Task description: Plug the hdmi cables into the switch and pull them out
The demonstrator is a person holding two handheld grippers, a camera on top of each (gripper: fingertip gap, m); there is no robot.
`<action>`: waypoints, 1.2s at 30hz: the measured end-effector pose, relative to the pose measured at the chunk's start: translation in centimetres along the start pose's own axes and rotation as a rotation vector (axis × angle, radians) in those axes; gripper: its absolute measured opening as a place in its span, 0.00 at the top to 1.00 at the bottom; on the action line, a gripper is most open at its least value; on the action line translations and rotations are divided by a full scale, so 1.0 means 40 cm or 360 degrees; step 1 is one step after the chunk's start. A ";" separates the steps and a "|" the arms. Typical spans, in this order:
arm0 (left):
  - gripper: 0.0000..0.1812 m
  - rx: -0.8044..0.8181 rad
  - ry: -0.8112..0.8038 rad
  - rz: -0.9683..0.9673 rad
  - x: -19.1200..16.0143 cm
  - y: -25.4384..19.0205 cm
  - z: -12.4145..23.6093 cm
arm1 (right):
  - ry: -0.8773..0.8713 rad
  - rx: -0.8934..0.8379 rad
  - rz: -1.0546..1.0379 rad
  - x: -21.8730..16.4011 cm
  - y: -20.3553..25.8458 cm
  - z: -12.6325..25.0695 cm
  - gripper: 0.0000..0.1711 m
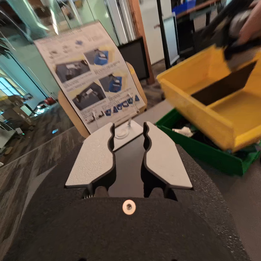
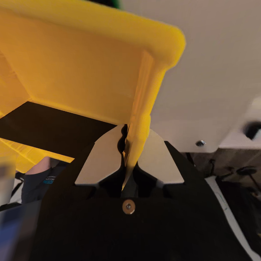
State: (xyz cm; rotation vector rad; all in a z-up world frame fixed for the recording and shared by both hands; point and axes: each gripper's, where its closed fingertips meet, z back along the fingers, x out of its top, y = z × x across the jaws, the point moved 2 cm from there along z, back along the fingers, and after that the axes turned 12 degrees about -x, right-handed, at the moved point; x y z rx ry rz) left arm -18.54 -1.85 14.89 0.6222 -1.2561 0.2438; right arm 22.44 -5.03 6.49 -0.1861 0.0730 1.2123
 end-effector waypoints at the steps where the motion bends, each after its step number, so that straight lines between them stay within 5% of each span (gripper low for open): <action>1: 0.79 -0.0051 0.0079 0.0006 -0.020 -0.013 -0.025 | 0.0001 -0.0016 -0.0102 -0.031 -0.092 0.000 0.95; 7: 0.79 -0.0385 0.0288 0.0207 -0.133 -0.114 -0.230 | 0.0105 -0.0093 -0.0543 -0.220 -0.515 -0.105 0.94; 13: 0.69 -0.0528 0.0415 0.0407 -0.249 -0.229 -0.391 | 0.0279 -0.0119 -0.0541 -0.277 -0.688 -0.296 0.94; 17: 0.67 -0.0667 0.0524 0.0620 -0.289 -0.280 -0.480 | 0.0310 -0.0114 -0.0415 -0.241 -0.714 -0.392 0.94; 24: 0.59 -0.1050 0.1241 0.0853 -0.373 -0.394 -0.514 | 0.0275 -0.0085 -0.0265 -0.159 -0.702 -0.437 0.94; 29: 0.66 -0.1140 0.1557 0.0817 -0.378 -0.409 -0.509 | 0.0250 -0.0088 -0.0201 -0.111 -0.664 -0.426 0.94; 32: 0.84 -0.1119 0.1641 0.0621 -0.373 -0.377 -0.515 | 0.0254 -0.0071 -0.0212 -0.102 -0.645 -0.424 0.94; 36: 0.85 -0.1116 0.1759 0.0439 -0.377 -0.362 -0.511 | 0.0259 -0.0008 -0.0210 -0.100 -0.618 -0.437 0.94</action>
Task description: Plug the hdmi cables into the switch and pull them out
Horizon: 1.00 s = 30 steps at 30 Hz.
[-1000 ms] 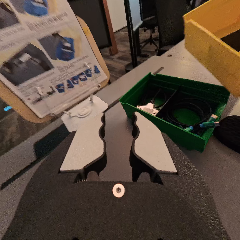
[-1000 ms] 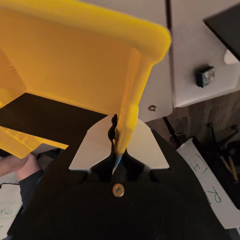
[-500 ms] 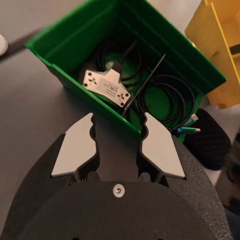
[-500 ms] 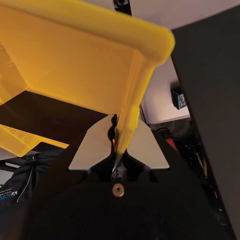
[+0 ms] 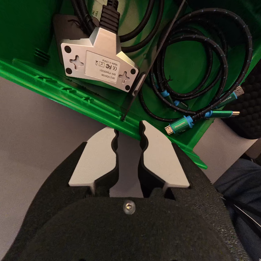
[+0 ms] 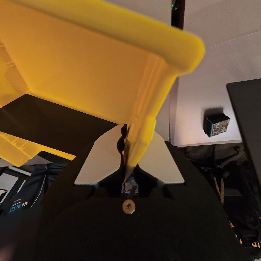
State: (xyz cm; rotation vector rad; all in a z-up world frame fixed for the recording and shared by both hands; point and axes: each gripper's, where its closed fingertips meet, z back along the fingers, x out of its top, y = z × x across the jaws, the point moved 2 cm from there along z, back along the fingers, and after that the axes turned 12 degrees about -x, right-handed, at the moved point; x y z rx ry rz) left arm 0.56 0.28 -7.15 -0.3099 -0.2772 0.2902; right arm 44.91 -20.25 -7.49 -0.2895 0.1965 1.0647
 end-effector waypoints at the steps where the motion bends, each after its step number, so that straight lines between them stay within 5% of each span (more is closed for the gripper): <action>1: 0.85 0.0006 0.0024 -0.0014 -0.004 0.007 0.003 | 0.0000 0.0014 -0.0002 0.000 0.005 -0.003 0.94; 6: 0.91 0.0177 0.0135 0.0094 -0.064 0.121 0.063 | -0.0039 0.0052 -0.0007 0.012 0.027 -0.002 0.94; 12: 0.98 0.0084 -0.0098 0.0403 -0.198 0.262 0.147 | -0.0154 0.0195 0.0083 0.074 0.135 0.022 0.94; 21: 0.98 0.0187 -0.0399 0.0875 -0.554 0.472 0.317 | -0.0111 0.0327 0.0346 0.162 0.421 0.006 0.93; 30: 0.98 0.0392 -0.0619 0.1144 -0.869 0.561 0.430 | -0.0120 0.0212 0.0486 0.169 0.550 0.027 0.94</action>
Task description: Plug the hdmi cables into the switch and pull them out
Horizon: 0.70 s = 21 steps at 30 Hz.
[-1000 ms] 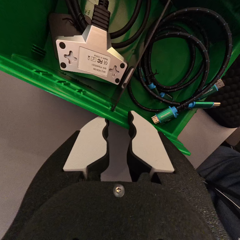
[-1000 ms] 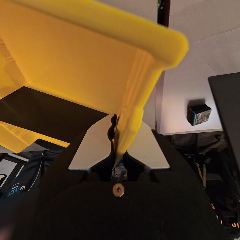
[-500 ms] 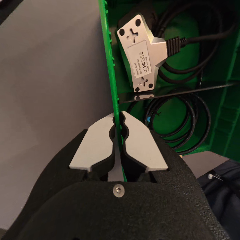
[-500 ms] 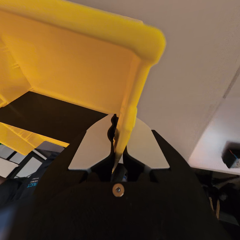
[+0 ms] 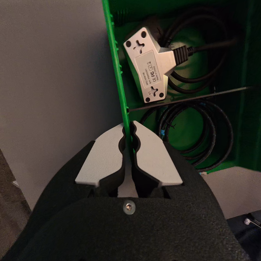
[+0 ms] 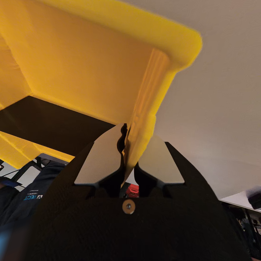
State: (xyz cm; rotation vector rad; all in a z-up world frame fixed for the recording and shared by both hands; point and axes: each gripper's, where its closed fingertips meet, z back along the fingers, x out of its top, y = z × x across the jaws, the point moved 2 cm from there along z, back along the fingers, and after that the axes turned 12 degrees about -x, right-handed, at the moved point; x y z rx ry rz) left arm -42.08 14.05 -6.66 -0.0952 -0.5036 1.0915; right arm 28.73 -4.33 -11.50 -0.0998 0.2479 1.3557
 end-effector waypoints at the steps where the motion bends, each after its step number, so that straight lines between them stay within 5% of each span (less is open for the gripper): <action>1: 0.98 0.0005 -0.0010 0.0003 -0.007 0.010 0.007 | -0.0002 0.0000 -0.0008 0.002 0.008 0.000 0.94; 10: 0.97 0.0182 -0.0011 -0.0172 -0.010 0.037 0.012 | -0.0007 -0.0033 -0.0141 0.032 0.018 0.005 0.96; 21: 0.97 0.0102 -0.0056 -0.0324 -0.008 0.007 -0.002 | -0.0073 -0.0093 0.0014 0.062 0.008 0.012 0.96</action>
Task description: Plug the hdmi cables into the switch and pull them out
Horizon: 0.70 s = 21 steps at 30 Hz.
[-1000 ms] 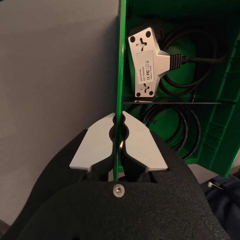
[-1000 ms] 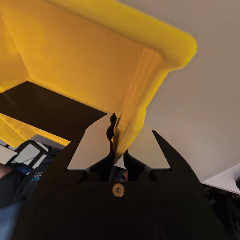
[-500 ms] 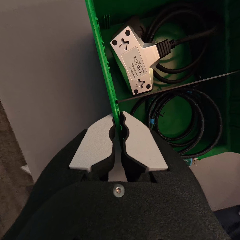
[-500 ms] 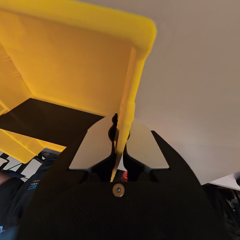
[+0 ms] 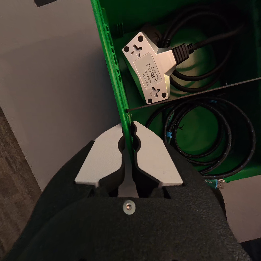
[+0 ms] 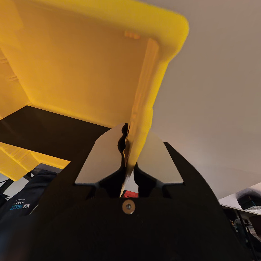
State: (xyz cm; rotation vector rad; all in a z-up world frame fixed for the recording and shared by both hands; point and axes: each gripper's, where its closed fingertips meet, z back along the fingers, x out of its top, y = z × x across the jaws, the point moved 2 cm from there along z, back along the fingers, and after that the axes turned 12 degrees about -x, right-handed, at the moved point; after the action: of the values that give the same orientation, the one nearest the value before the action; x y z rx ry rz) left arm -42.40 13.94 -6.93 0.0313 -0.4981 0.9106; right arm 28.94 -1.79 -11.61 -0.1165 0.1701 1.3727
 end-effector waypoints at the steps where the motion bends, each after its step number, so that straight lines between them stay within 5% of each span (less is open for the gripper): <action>1: 0.97 0.0014 0.0008 0.0007 -0.001 -0.002 0.000 | 0.0002 -0.0006 0.0018 -0.001 -0.002 0.000 0.96; 21: 0.97 0.0034 -0.0062 0.0157 -0.019 -0.002 0.006 | -0.0260 -0.0037 0.0128 0.002 -0.053 0.004 0.92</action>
State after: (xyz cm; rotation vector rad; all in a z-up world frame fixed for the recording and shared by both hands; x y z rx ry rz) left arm -42.84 13.26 -7.02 0.0445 -0.5297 1.0136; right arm 31.03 -2.10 -11.49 -0.0166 0.0227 1.4578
